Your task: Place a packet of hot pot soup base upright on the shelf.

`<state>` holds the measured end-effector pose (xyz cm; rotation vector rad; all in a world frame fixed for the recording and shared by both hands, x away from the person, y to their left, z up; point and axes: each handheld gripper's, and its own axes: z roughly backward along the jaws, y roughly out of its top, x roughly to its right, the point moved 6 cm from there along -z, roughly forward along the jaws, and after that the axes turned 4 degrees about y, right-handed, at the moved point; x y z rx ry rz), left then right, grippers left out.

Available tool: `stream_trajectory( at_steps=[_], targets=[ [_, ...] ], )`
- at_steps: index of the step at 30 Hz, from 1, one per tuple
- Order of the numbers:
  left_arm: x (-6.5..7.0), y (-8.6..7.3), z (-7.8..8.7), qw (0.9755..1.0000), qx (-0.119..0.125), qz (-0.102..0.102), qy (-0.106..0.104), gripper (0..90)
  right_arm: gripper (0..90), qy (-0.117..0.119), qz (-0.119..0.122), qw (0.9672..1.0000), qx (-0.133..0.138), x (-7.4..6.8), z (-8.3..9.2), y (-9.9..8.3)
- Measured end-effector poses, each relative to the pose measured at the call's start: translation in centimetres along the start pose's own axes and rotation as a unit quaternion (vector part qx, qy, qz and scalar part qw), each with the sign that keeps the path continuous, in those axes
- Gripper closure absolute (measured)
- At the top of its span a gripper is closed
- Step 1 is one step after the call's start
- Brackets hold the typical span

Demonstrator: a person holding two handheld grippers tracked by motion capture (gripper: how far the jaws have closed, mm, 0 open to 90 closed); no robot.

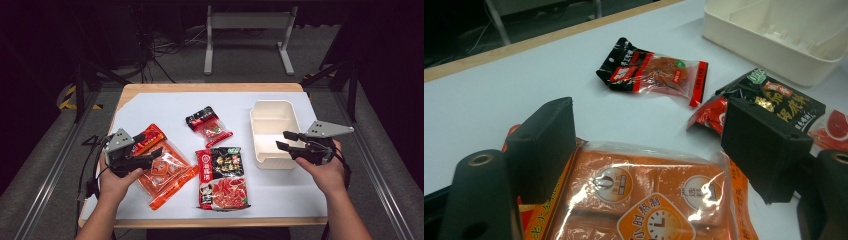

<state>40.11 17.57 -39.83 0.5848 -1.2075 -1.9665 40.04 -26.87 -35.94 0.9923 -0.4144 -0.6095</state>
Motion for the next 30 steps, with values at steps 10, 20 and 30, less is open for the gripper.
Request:
stream_trajectory(
  at_steps=[10,20,30],
  targets=[
    [1.0,0.3,-1.0,0.9992,0.009,0.032,-0.02,25.5,49.3,0.001,-0.009,0.9998,0.016,0.4,0.2,-0.1],
    [2.9,3.2,-3.9,0.998,0.0,0.037,-0.052,22.3,48.0,-0.011,-0.02,0.9996,0.016,0.8,1.5,-0.6],
    [4.7,5.5,-6.6,0.9967,0.008,0.042,-0.07,16.1,44.8,-0.007,-0.027,0.9995,0.011,1.0,1.3,-0.5]
  ],
)
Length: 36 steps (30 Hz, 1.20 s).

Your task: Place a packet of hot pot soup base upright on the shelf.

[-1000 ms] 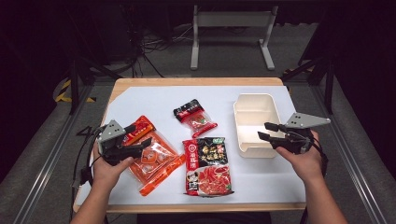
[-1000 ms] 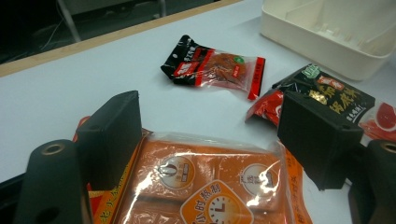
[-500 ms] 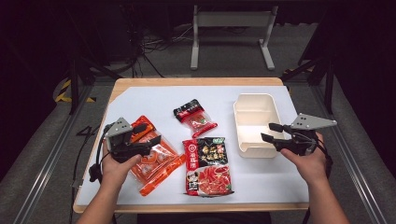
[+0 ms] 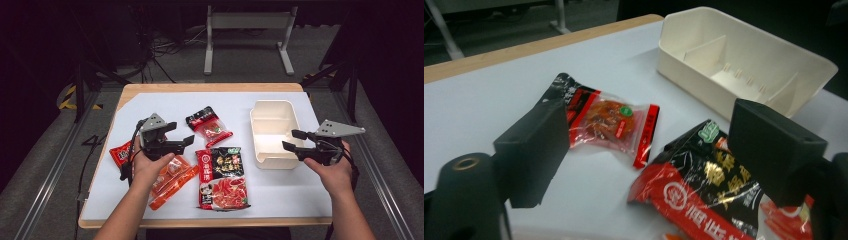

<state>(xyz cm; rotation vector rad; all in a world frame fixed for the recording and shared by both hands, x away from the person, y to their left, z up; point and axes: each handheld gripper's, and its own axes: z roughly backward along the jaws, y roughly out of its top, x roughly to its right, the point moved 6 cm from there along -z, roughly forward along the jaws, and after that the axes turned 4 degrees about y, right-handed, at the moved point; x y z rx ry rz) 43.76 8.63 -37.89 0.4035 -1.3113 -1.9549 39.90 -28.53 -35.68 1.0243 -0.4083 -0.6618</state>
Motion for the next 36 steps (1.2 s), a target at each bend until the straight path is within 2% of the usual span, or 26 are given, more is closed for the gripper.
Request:
stream_trajectory(
  at_steps=[5,8,9,10,13,16,19,21,27,32,36],
  targets=[
    [0.9,0.6,-0.9,0.9998,0.006,-0.015,-0.006,15.7,44.8,0.001,0.004,1.0,0.003,-0.2,0.0,0.2],
    [1.3,0.5,-1.6,0.9994,-0.002,-0.034,-0.001,17.7,44.7,0.004,0.003,1.0,0.007,-0.3,0.0,0.3],
    [1.4,0.3,-2.1,0.9988,-0.01,-0.047,0.003,19.5,44.7,0.005,0.002,0.9999,0.01,-0.3,-0.1,0.3],
    [1.4,0.3,-2.1,0.9988,-0.01,-0.047,0.003,22.7,44.7,0.005,0.002,0.9999,0.01,-0.3,-0.1,0.3],
    [1.5,0.1,-3.0,0.9989,-0.018,-0.044,-0.001,23.8,44.3,0.003,-0.002,0.9998,0.018,-0.3,0.0,0.3],
    [1.3,-0.5,-4.0,0.9985,-0.037,-0.038,-0.013,26.7,44.1,0.003,-0.003,0.9998,0.019,-0.3,0.0,0.3],
    [1.0,-1.3,-4.7,0.9982,-0.051,-0.028,-0.015,26.9,44.1,0.005,0.0,0.9998,0.018,-0.5,-0.2,0.3],
    [1.0,-2.0,-5.2,0.9971,-0.068,-0.032,-0.015,31.0,44.0,0.006,0.001,0.9999,0.015,-0.6,-0.4,0.3],
    [1.2,-3.2,-6.3,0.9946,-0.097,-0.028,-0.023,31.4,43.0,0.004,0.008,1.0,0.004,-0.9,-0.9,0.0],
    [1.0,-4.2,-7.0,0.9908,-0.131,-0.027,-0.016,31.2,42.5,0.005,0.009,1.0,0.0,-0.9,-1.1,-0.1],
    [0.9,-4.8,-7.4,0.9894,-0.143,-0.015,-0.021,30.0,41.3,0.007,0.01,0.9999,0.0,-1.0,-1.3,-0.2]
  ],
)
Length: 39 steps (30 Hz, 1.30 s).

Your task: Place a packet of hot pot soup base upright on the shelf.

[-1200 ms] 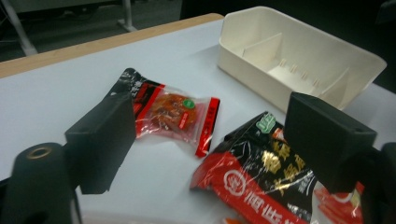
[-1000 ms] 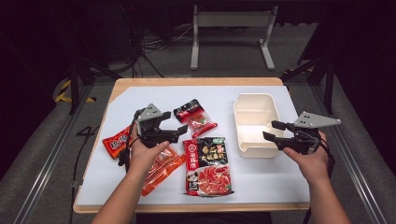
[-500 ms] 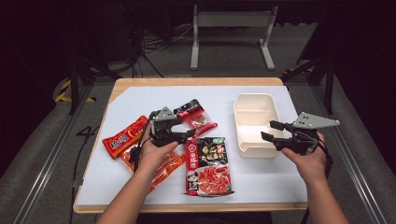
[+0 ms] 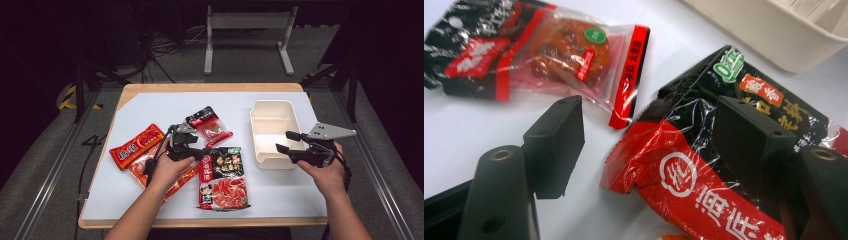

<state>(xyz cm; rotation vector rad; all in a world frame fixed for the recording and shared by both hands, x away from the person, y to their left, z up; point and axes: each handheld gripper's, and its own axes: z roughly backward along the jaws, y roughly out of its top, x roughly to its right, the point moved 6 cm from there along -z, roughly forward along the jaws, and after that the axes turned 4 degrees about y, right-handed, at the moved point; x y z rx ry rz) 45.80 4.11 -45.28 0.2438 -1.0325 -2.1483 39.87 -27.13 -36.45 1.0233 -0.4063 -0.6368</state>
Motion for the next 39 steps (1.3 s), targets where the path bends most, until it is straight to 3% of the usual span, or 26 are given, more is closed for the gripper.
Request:
stream_trajectory(
  at_steps=[8,17,26,29,31,32,34,39],
  targets=[
    [-0.2,-0.9,-0.6,0.9994,-0.035,0.004,-0.003,38.1,40.6,0.003,0.0,0.9999,-0.012,-0.2,-0.5,-0.2],
    [-0.4,-1.8,-1.4,0.9963,-0.083,0.015,-0.019,40.0,39.7,0.022,-0.007,0.9994,-0.024,-0.5,-1.1,-0.4],
    [-0.3,-2.0,-1.6,0.9947,-0.093,0.024,-0.037,48.3,39.4,0.027,-0.009,0.9991,-0.032,-0.6,-1.5,-0.6],
    [-0.2,-2.1,-1.6,0.9945,-0.096,0.022,-0.034,53.7,39.4,0.028,-0.01,0.999,-0.035,-0.6,-1.7,-0.7],
    [-0.2,-2.1,-1.6,0.9946,-0.096,0.022,-0.033,60.9,39.4,0.027,-0.011,0.9989,-0.035,-0.6,-1.7,-0.7],
    [-0.1,-2.2,-1.5,0.9939,-0.098,0.028,-0.044,60.9,39.4,0.027,-0.01,0.9989,-0.036,-0.6,-1.7,-0.8],
    [-0.1,-2.2,-1.5,0.9937,-0.095,0.034,-0.048,70.1,39.4,0.029,-0.011,0.9988,-0.037,-0.6,-1.8,-0.8],
    [-0.1,-2.2,-1.3,0.9935,-0.077,0.055,-0.063,81.9,39.4,0.031,-0.01,0.9987,-0.04,-0.8,-2.0,-0.8]
  ],
)
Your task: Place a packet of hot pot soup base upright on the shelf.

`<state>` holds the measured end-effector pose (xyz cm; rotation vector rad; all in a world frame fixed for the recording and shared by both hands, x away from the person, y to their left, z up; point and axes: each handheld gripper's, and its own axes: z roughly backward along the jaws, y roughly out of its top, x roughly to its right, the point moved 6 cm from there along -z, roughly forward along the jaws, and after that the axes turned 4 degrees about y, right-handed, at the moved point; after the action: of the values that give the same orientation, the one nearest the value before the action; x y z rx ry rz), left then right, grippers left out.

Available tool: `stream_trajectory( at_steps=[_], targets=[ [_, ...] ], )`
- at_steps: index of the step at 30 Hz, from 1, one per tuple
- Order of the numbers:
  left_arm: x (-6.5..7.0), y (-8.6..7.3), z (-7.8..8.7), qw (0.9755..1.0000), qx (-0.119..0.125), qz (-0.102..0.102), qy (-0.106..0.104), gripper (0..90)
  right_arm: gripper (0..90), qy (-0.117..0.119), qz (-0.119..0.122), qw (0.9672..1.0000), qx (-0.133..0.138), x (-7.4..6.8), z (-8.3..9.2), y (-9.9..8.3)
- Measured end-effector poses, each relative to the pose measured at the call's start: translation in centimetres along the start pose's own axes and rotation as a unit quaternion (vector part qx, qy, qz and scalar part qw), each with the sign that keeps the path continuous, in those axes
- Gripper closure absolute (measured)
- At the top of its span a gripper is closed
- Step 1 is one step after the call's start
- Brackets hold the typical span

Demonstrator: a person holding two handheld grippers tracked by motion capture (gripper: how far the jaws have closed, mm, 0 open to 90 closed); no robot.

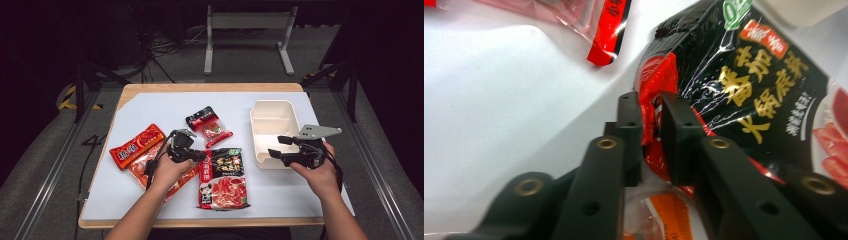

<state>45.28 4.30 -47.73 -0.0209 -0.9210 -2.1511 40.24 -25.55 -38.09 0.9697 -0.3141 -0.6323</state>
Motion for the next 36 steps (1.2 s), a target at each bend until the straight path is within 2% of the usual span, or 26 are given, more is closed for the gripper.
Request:
stream_trajectory(
  at_steps=[3,7,12,17,20,23,27,28,29,30,31,33,36],
  targets=[
    [0.1,0.0,0.1,1.0,0.005,0.003,-0.005,83.9,40.1,0.002,-0.001,1.0,-0.002,0.0,-0.1,-0.1],
    [0.4,0.1,0.3,1.0,0.009,-0.002,0.004,85.4,41.3,0.001,0.0,1.0,-0.004,0.1,-0.2,-0.1],
    [0.5,0.3,0.5,0.9998,0.018,0.001,-0.004,85.6,49.2,0.007,0.006,1.0,0.0,0.0,0.0,-0.1],
    [1.2,0.8,1.5,0.999,0.042,-0.002,-0.013,86.1,50.1,0.012,0.008,0.9999,0.007,-0.2,0.2,0.1],
    [1.8,1.2,2.4,0.9979,0.059,-0.001,-0.028,86.3,49.3,0.016,0.006,0.9998,0.009,-0.4,0.3,0.2],
    [2.1,1.4,2.9,0.9971,0.068,-0.003,-0.033,86.4,47.8,0.017,0.002,0.9998,0.009,-0.6,0.3,0.4],
    [2.7,1.6,3.7,0.9957,0.081,-0.005,-0.046,86.7,47.8,0.011,-0.014,0.9998,-0.003,-0.8,0.3,0.5],
    [3.0,1.7,4.0,0.9949,0.088,-0.007,-0.049,86.7,47.8,0.01,-0.015,0.9998,-0.005,-0.9,0.3,0.6],
    [3.4,1.8,4.5,0.9941,0.095,-0.013,-0.051,86.8,47.0,0.02,-0.017,0.9996,-0.002,-1.3,0.3,0.8],
    [3.4,1.8,4.5,0.9941,0.095,-0.013,-0.051,86.8,46.6,0.022,-0.016,0.9996,-0.001,-1.5,0.3,0.9],
    [3.9,2.0,5.0,0.9928,0.105,-0.021,-0.054,86.8,45.8,0.024,-0.015,0.9996,0.0,-1.7,0.3,1.0],
    [4.1,2.1,5.2,0.9922,0.108,-0.025,-0.056,86.9,44.9,0.028,-0.012,0.9995,0.002,-2.0,0.3,1.2],
    [5.1,2.2,6.3,0.9895,0.122,-0.034,-0.069,87.0,44.2,0.034,-0.011,0.9994,0.002,-2.5,0.3,1.5]
  ],
)
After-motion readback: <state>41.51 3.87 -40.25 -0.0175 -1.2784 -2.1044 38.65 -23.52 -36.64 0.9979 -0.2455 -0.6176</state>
